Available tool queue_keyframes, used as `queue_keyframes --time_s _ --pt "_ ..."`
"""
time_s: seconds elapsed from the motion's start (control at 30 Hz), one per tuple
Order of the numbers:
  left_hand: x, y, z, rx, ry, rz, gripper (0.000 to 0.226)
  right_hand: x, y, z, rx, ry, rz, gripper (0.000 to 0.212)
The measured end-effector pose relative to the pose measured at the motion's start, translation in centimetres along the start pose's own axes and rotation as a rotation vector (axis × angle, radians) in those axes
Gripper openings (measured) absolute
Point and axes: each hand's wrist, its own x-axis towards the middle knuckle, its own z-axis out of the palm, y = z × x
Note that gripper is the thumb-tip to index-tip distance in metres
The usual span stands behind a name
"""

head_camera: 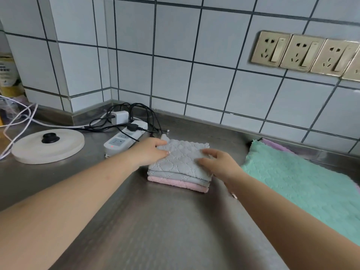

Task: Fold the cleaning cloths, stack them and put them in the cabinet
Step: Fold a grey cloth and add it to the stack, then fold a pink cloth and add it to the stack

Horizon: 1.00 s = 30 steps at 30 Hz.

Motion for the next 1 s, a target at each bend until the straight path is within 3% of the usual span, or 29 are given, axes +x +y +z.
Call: queue_keyframes --time_s 0.13,0.27,0.4,0.67,0.8,0.9,1.0 --pt "0.2 1.6 0.5 0.361 0.166 0.199 0.055 0.5 -1.6 0.8 -0.421 0.194 -0.223 0.051" --pt "0.3 3.4 3.2 0.449 0.119 0.295 0.049 0.5 -3.4 4.1 -0.488 0.059 -0.229 0.048" --pt "0.3 1.1 4.4 0.532 0.006 0.178 0.049 0.2 -0.8 4.8 -0.707 -0.041 -0.184 0.045" --pt "-0.6 1.3 4.3 0.477 0.013 -0.001 0.056 0.1 0.5 4.2 -0.632 -0.024 -0.04 0.052" --pt "-1.3 2.2 4.3 0.548 0.049 -0.025 0.052 -1.6 0.7 2.6 -0.649 0.021 -0.1 0.041" --pt "-2.2 3.7 4.7 0.517 0.174 0.121 0.038 -3.2 0.9 0.5 -0.662 0.072 -0.222 0.033" --pt "-3.5 6.4 6.0 0.45 0.191 0.349 0.04 -4.7 2.1 -3.2 -0.696 0.12 -0.281 0.037"
